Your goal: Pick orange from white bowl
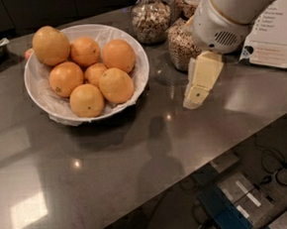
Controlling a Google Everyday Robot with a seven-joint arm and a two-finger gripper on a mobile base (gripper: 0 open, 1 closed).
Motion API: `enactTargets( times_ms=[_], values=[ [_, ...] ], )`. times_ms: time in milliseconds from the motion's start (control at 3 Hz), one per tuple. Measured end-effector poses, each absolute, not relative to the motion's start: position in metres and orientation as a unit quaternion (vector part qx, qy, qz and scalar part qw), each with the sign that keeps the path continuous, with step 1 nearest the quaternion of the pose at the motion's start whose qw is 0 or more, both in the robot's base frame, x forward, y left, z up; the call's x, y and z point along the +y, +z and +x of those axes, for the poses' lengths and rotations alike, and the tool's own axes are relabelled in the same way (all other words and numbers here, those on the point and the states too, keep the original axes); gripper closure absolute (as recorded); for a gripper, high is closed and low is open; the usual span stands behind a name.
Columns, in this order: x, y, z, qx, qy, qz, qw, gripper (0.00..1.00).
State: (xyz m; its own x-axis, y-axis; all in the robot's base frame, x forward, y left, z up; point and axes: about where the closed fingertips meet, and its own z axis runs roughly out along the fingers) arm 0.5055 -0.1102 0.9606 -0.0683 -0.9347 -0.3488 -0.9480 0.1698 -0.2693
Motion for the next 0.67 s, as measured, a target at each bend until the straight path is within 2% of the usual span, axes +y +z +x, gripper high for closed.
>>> enactTargets(
  times_ms=[333, 667],
  values=[
    [-0.063, 0.963, 0.532, 0.709, 0.038, -0.651, 0.270, 0.00],
    [-0.021, 0.959, 0.542, 0.695, 0.071, -0.657, 0.285, 0.00]
  ],
)
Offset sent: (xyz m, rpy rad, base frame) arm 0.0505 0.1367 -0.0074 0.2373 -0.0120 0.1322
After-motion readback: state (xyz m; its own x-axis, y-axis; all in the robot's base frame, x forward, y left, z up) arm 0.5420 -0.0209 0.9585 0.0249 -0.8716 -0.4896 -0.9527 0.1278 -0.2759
